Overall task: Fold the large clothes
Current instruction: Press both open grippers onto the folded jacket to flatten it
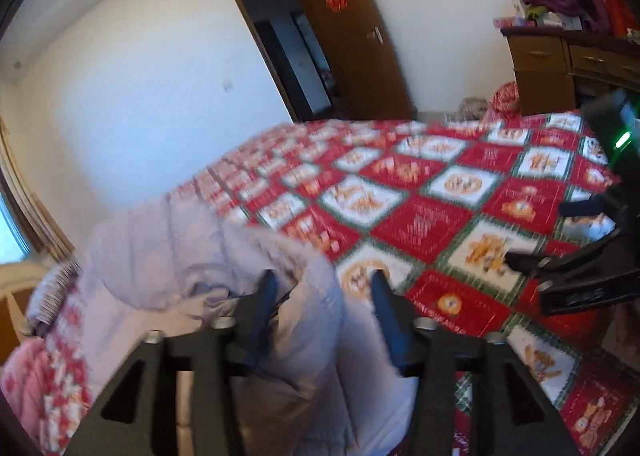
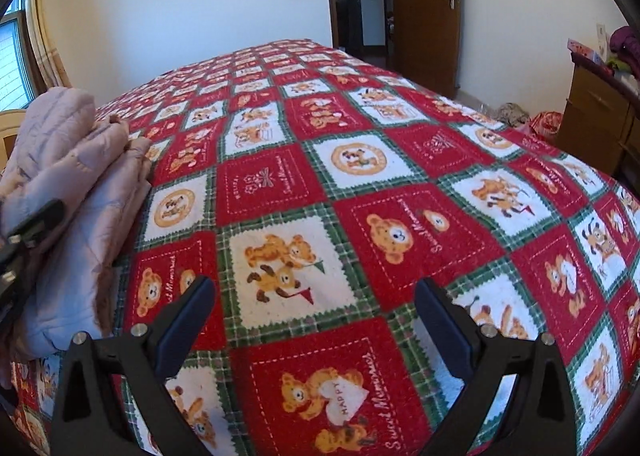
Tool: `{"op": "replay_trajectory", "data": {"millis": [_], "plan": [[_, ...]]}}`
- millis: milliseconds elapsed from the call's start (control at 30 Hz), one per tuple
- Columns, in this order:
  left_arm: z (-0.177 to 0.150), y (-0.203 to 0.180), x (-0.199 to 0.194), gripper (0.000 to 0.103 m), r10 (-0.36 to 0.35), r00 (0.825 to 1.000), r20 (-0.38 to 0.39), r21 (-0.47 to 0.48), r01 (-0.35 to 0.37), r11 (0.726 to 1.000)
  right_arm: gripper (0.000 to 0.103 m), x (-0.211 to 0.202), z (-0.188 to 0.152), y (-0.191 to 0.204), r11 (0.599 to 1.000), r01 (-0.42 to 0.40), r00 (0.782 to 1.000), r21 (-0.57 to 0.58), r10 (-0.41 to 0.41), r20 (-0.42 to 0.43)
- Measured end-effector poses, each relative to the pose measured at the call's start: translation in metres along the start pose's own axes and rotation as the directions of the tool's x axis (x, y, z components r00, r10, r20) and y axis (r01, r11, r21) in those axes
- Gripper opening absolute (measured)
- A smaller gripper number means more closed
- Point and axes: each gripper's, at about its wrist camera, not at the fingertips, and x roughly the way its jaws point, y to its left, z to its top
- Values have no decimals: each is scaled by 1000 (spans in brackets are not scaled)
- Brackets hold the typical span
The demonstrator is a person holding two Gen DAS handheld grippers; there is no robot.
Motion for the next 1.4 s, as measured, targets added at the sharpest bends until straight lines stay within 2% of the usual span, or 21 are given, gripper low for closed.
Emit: {"op": "replay_trajectory", "data": {"millis": [33,100,133,200,300,367,400,467,500,533,600,667,800,867,900,967,1067,1100,1167,1300,1400], "plan": [[6,1,-11,80,1,999,35,-2,-1,1000,101,1,0,-1,1000,0,1000,6,0,-1],[17,7,-37,92,-12,994,111,-23,15,1000,101,3,0,-5,1000,0,1000,24,0,-9],[20,13,-49,93,-34,990,140,-40,40,998,101,4,0,-7,999,-1,1000,32,1,-12],[21,35,-61,93,-20,990,142,-84,32,996,101,4,0,-9,999,-5,1000,36,6,-19],[5,89,-60,93,84,994,72,-179,-70,981,86,4,1,-7,1000,5,999,23,-4,-33],[-14,140,-48,93,190,982,-14,-268,-186,945,72,4,6,0,1000,-22,998,19,23,-51],[-29,178,-38,93,254,962,-98,-329,-272,904,69,2,10,6,999,-29,998,12,30,-48],[-51,228,-26,93,306,932,-193,-416,-360,835,67,-7,26,28,999,-47,999,-16,47,-18],[-63,254,-21,93,329,915,-234,-465,-402,789,67,-12,35,39,998,-64,998,-30,64,-3],[-75,279,-16,93,338,904,-262,-511,-427,746,67,-20,47,56,995,-87,996,-52,88,16],[-90,309,-4,93,334,898,-287,-565,-441,698,67,-34,69,90,987,-121,991,-101,127,51],[-98,323,11,93,318,892,-321,-573,-450,685,65,-46,91,127,975,-162,982,-150,174,74],[-97,321,33,93,281,902,-328,-584,-427,690,64,-51,124,199,952,-217,966,-217,241,89],[-89,310,43,93,251,922,-296,-588,-383,712,57,-41,130,225,942,-242,962,-231,264,69],[-84,305,46,93,249,924,-290,-582,-377,721,56,-34,131,235,939,-245,962,-241,265,56],[-74,288,56,93,253,927,-276,-542,-367,756,45,-11,130,247,938,-254,964,-238,265,15],[-66,272,68,93,246,928,-278,-489,-358,795,42,22,116,238,954,-222,975,-204,219,-37],[-65,265,75,93,209,940,-270,-491,-321,810,42,28,111,232,957,-217,976,-194,211,-51],[-64,255,85,93,160,949,-272,-483,-278,830,40,42,99,218,963,-212,976,-168,200,-86],[-57,227,103,99,170,942,-289,-409,-282,868,39,52,81,189,972,-205,976,-118,194,-98],[-59,219,112,101,189,936,-295,-388,-299,872,38,56,75,180,975,-190,979,-114,180,-93]]}}
